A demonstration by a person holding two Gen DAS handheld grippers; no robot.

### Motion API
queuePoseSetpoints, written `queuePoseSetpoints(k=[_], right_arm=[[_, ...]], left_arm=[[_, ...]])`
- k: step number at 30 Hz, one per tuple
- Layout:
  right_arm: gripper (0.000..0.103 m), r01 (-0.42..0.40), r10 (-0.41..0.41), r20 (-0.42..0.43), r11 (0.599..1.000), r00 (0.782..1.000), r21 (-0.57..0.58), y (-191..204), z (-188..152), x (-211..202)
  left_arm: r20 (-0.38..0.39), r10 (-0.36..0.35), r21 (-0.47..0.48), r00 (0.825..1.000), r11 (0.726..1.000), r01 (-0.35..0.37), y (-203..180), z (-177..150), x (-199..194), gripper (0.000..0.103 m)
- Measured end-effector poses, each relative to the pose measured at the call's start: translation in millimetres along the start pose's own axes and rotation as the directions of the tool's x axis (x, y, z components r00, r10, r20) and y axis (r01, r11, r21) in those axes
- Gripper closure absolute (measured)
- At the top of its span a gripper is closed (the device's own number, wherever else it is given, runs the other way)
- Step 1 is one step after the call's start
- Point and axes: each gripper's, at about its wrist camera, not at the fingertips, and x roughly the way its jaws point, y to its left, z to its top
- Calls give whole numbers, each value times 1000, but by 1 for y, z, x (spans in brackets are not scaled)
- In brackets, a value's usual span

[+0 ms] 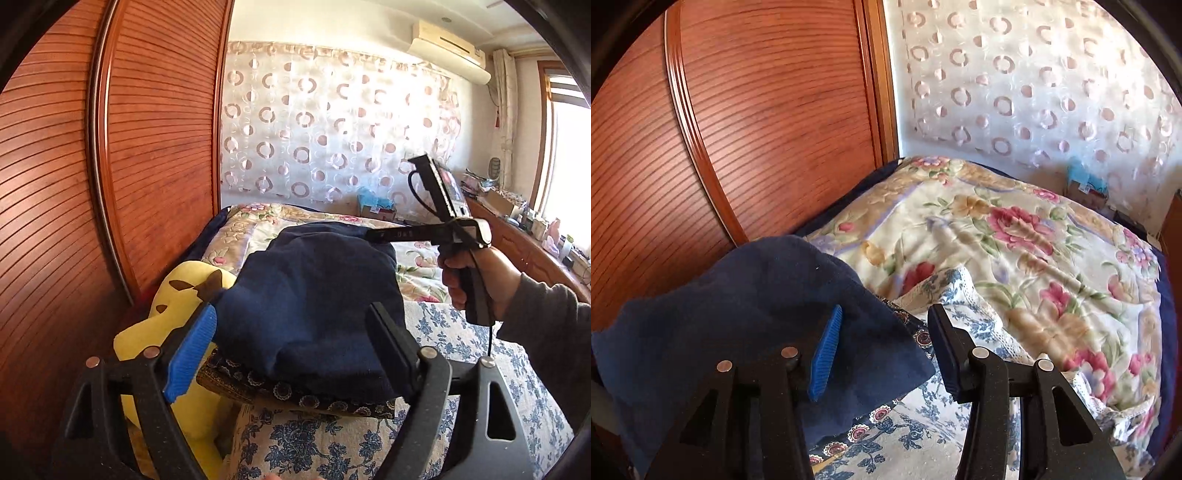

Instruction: Fold small clothes

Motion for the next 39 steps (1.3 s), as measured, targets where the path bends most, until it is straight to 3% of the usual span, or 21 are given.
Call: queuePoseSetpoints(k=[4, 8, 9, 19, 27, 32, 39], right_arm=[[53, -12, 12, 48, 1000, 999, -13, 12, -17, -31], [53, -20, 21, 94, 1000, 995, -11, 11, -57, -64], [53, -22, 23, 105, 1000, 994, -9, 8, -67, -72], [53, 10, -8, 184, 1000, 983, -8, 23, -153, -176], [45, 91, -101, 221, 994, 970, 53, 35, -231, -268], [37, 137, -156, 235, 986, 959, 96, 44, -271, -314], [23, 232, -276, 273, 955, 922, 184, 67, -312, -383]], left_arm=[[5, 5, 26, 1000, 1000, -5, -5, 1, -2, 14], [23, 10, 51, 1000, 999, -11, -14, 2, -12, 14], [30, 7, 56, 1000, 998, -9, -17, 2, -16, 9], [56, -56, 105, 997, 993, 50, -52, -3, -43, 6], [39, -164, 134, 986, 978, 158, -87, -14, -64, 6], [35, -189, 158, 981, 971, 181, -115, -21, -76, 6], [34, -219, 180, 975, 961, 210, -146, -27, -96, 6]])
